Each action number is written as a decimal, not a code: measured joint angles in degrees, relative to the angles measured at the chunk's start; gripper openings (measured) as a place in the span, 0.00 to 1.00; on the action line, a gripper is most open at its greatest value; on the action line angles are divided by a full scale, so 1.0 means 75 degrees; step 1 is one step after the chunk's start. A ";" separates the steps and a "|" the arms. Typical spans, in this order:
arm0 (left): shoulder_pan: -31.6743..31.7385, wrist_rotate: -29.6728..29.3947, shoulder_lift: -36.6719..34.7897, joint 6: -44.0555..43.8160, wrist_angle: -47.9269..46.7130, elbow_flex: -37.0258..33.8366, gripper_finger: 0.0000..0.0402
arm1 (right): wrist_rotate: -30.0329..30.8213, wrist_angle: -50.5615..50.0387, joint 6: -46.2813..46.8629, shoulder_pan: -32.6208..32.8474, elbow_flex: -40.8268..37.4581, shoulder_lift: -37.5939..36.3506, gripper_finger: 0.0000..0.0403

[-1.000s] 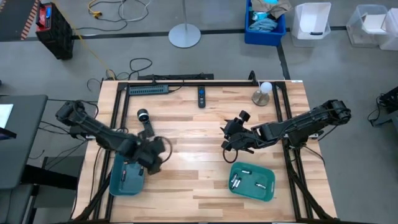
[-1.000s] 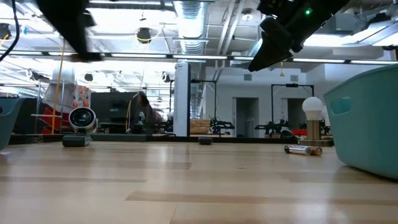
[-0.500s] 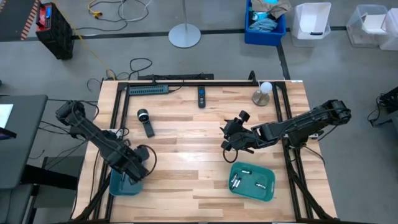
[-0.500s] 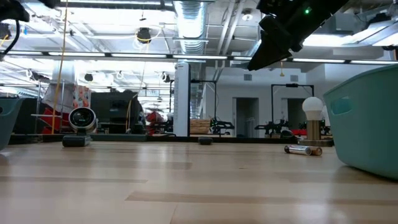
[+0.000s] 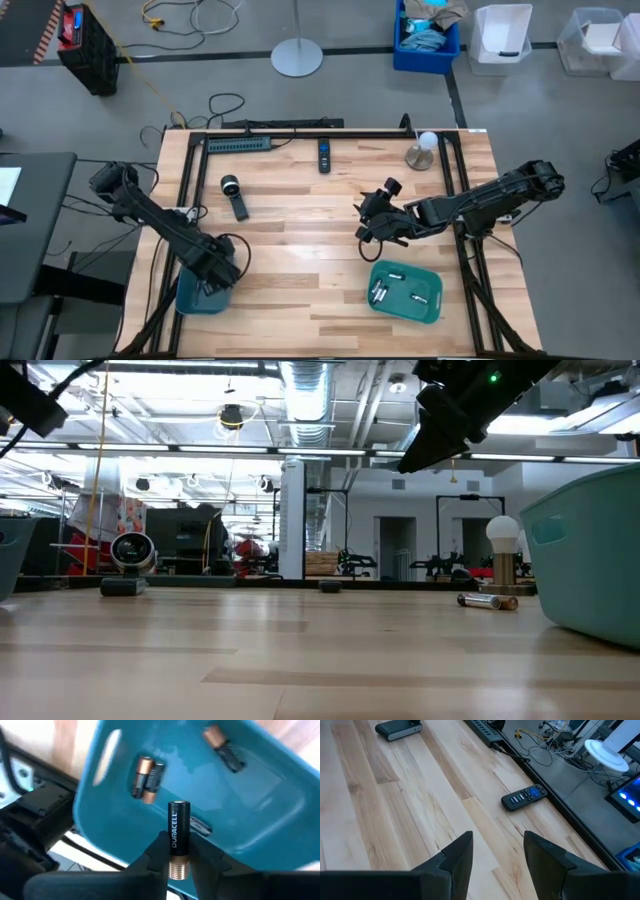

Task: Sort batteries
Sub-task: Put the black battery into the blue bin

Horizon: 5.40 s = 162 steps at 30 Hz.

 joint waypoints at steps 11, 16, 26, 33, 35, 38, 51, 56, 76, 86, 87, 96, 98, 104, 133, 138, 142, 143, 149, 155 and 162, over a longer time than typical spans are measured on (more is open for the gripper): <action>0.0369 -0.0861 0.0000 0.0519 -0.0026 0.0211 0.47 | 0.0000 0.0000 -0.0055 -0.0105 0.0000 0.0000 0.47; 0.0475 -0.2669 0.0000 0.1500 0.0164 0.0845 0.49 | -0.0003 -0.0037 -0.0103 -0.0103 0.0000 0.0000 0.47; 0.0861 -0.7624 -0.0003 0.6483 0.4516 0.1158 0.47 | -0.0039 -0.0249 -0.0596 0.0607 0.0342 -0.0237 0.47; 0.2323 -0.5935 -0.0091 0.9331 0.8179 -0.0272 0.47 | -0.0026 -0.0496 -0.0080 0.0685 0.0751 -0.0283 0.47; 0.2781 -0.4780 -0.0107 0.9809 0.9503 -0.0728 0.47 | -0.0135 -0.1119 0.0511 0.0683 0.0866 -0.0283 0.47; 0.3308 -0.3493 -0.0111 1.0176 1.0711 -0.1167 0.47 | -0.1015 -0.2521 0.1800 0.0566 0.1012 -0.0283 0.47; 0.5204 -0.0373 -0.0118 1.0618 1.2845 -0.2386 0.47 | -0.3878 -0.4545 0.3603 -0.0586 0.1008 0.0328 0.47; 0.5645 0.0700 -0.0117 1.0157 1.3645 -0.2705 0.47 | -0.4243 -0.4488 0.3071 -0.0879 0.1005 0.1002 0.47; 0.5604 0.0773 -0.0044 0.9813 1.3995 -0.2816 0.47 | -0.5260 -0.2652 0.2938 -0.1350 -0.0509 0.1022 0.47; 0.5604 0.0712 -0.0044 0.9813 1.3995 -0.2816 0.47 | -0.5368 -0.1905 0.3088 -0.1236 -0.0801 0.1037 0.47; 0.5604 0.0712 -0.0044 0.9813 1.3995 -0.2816 0.47 | -0.5374 -0.1915 0.3100 -0.1238 -0.0804 0.1037 0.47; 0.5604 0.0714 -0.0041 0.9814 1.3980 -0.2813 0.47 | -0.5380 -0.1828 0.3449 -0.1236 -0.1128 0.1037 0.47; 0.5604 0.0714 -0.0041 0.9813 1.3980 -0.2813 0.47 | -0.5377 -0.1753 0.3451 -0.1238 -0.1131 0.1037 0.47; 0.5604 0.0717 -0.0041 0.9816 1.3977 -0.2813 0.47 | -0.5365 -0.1858 0.3275 -0.1236 -0.1128 0.1037 0.47; 0.5604 0.0239 -0.0038 0.9841 1.3919 -0.2811 0.47 | -0.5388 -0.2028 0.1661 -0.1298 -0.1081 0.1848 0.19; 0.5604 0.0238 -0.0038 0.9842 1.3919 -0.2811 0.47 | -0.5388 -0.2001 0.1644 -0.1294 -0.1080 0.1848 0.10; 0.5604 0.0143 -0.0038 0.9845 1.3919 -0.2811 0.47 | -0.5394 -0.2052 0.1658 -0.1294 -0.1031 0.1850 0.08; 0.5604 0.0141 -0.0038 0.9845 1.3919 -0.2811 0.47 | -0.5397 -0.2116 0.1656 -0.1295 -0.0980 0.1861 0.07; 0.5604 0.0187 -0.0038 0.9868 1.3922 -0.2811 0.47 | -0.5340 -0.2679 0.1409 -0.1315 -0.0441 0.1922 0.07; 0.5604 0.0192 -0.0038 0.9862 1.3935 -0.2808 0.47 | -0.4994 -0.2906 0.1317 -0.1468 -0.0172 0.1938 0.06; 0.5604 0.0190 -0.0038 0.9856 1.3949 -0.2808 0.47 | -0.4759 -0.2950 0.1294 -0.1655 -0.0164 0.1920 0.06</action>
